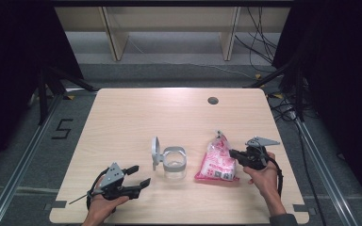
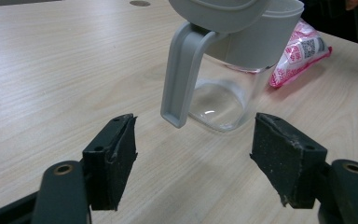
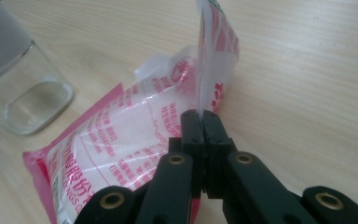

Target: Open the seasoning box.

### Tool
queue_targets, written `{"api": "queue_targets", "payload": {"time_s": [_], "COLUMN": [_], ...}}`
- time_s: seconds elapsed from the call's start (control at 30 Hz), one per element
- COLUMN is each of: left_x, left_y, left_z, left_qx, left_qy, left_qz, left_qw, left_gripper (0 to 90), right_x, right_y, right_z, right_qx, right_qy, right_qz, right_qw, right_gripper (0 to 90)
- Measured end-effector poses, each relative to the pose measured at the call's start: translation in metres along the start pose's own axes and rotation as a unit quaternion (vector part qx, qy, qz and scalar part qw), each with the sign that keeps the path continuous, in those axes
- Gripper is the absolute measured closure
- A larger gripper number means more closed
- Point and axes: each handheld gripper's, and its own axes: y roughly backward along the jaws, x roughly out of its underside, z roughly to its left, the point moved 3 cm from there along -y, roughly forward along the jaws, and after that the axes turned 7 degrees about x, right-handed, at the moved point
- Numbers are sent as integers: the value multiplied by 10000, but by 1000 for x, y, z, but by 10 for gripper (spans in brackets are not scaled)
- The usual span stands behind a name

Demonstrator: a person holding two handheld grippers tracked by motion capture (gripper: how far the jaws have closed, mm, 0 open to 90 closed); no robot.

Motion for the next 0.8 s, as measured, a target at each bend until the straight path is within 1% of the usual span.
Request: {"api": "queue_targets", "payload": {"time_s": [0.03, 0.13, 0.17, 0.2, 0.23, 0.27, 0.3, 0.33, 0.37, 0.4, 0.43, 0.5, 0.53, 0.57, 0.6, 0.63, 0.67, 0.7, 0.73, 0.77, 0.8], "left_x": [0, 0, 0, 0, -1, -1, -1, -1, 0, 0, -1, -1, -1, -1, -1, -1, -1, -1, -1, -1, -1], "left_y": [0, 0, 0, 0, 0, 0, 0, 0, 0, 0, 0, -1, -1, 0, -1, 0, 0, -1, -1, -1, -1], "left_z": [0, 0, -1, -1, -1, -1, -1, -1, -1, -1, -1, -2, -2, -2, -2, -2, -2, -2, -2, -2, -2], "left_qx": [-6, -12, 32, 32, 40, 37, 37, 15, 35, 35, 29, 29, 29, 35, 47, 42, 29, 43, 43, 47, 50], "left_qy": [7, -22, -42, -42, -47, -18, -18, -15, -49, -49, -31, 2, 2, -46, -49, -42, -37, -40, -40, -43, -40], "left_qz": [-4, 36, 10, 10, 9, -17, -17, -8, 22, 22, 17, -9, -9, 31, 24, 27, 38, 25, 25, 32, 24], "left_qw": [10000, 10000, 10000, 10000, 10000, 10000, 10000, 10000, 10000, 10000, 10000, 10000, 10000, 10000, 10000, 10000, 10000, 10000, 10000, 10000, 10000], "left_gripper": [298, 298, 298, 298, 298, 298, 298, 298, 298, 298, 298, 298, 298, 298, 297, 298, 298, 297, 297, 297, 297], "right_x": [2, 5, 9, 11, 11, 11, 12, 12, 12, 12, 13, 13, 13, 12, 11, 10, 10, 10, 10, 9, 9], "right_y": [4, 9, 13, 14, 14, 14, 13, 13, 12, 12, 11, 6, 6, 4, 1, -3, -3, -6, -6, -10, -11], "right_z": [0, 2, 3, 5, 3, 3, 3, 3, 1, 1, 0, -1, -1, -3, -4, -4, -4, -5, -5, -6, -7], "right_qx": [39, -28, 14, 0, 0, -46, 35, 35, 48, 48, 123, 305, 305, 403, 385, 469, 469, 417, 417, 556, 471], "right_qy": [39, 41, -15, -122, -69, -121, -155, -155, -283, -283, -304, -581, -581, -589, -693, -721, -721, -861, -861, -1000, -985], "right_qz": [51, 33, 35, 9, -54, 1, 2, 2, -54, -54, -39, 41, 41, 3, 7, 10, 10, 14, 14, 26, 3], "right_qw": [10000, 10000, 10000, 9999, 10000, 9999, 9999, 9999, 9996, 9996, 9995, 9978, 9978, 9975, 9968, 9963, 9963, 9954, 9954, 9934, 9940], "right_gripper": [900, 900, 900, 900, 899, 893, 880, 880, 805, 805, 747, 586, 586, 565, 535, 527, 527, 498, 498, 461, 437]}}
